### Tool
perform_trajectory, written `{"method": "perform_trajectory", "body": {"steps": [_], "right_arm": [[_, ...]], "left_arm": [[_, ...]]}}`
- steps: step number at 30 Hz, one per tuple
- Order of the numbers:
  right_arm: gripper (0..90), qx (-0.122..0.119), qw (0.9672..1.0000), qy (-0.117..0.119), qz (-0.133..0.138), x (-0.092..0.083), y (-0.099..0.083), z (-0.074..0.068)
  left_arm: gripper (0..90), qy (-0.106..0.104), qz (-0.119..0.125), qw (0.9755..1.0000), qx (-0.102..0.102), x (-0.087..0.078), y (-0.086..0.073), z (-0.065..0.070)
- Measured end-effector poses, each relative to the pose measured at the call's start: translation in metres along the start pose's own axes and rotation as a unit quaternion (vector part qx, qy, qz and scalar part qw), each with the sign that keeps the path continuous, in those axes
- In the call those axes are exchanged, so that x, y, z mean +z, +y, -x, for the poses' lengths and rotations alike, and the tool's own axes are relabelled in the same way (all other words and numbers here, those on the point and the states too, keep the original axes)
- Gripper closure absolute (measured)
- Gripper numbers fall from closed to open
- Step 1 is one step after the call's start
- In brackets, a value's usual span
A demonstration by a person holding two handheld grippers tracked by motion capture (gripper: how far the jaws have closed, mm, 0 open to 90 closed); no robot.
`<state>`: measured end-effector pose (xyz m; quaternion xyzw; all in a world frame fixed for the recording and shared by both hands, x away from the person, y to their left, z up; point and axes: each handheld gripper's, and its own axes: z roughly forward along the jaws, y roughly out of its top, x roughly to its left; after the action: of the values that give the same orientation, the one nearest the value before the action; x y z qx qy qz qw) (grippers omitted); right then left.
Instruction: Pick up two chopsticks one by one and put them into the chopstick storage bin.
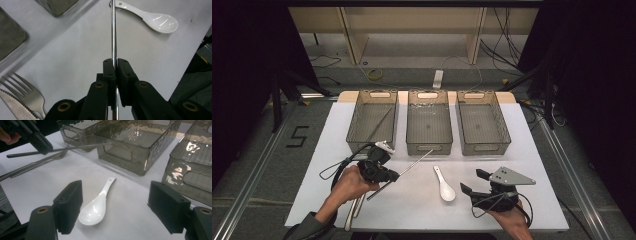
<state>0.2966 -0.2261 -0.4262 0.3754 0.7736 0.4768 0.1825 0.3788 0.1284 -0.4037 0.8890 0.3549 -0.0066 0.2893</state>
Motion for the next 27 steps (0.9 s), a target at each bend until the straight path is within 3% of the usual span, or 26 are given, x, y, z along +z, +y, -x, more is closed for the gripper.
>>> {"method": "perform_trajectory", "body": {"steps": [18,27], "right_arm": [[28.5,0.009,1.0000,0.003,0.000,0.001,-0.001,0.002],[28.5,0.013,0.9999,0.003,0.000,0.001,-0.001,0.002]], "left_arm": [[85.2,0.023,0.071,0.9970,-0.022,-0.036,0.019,-0.033],[85.1,0.046,0.108,0.9920,-0.047,-0.048,0.034,-0.060]]}}
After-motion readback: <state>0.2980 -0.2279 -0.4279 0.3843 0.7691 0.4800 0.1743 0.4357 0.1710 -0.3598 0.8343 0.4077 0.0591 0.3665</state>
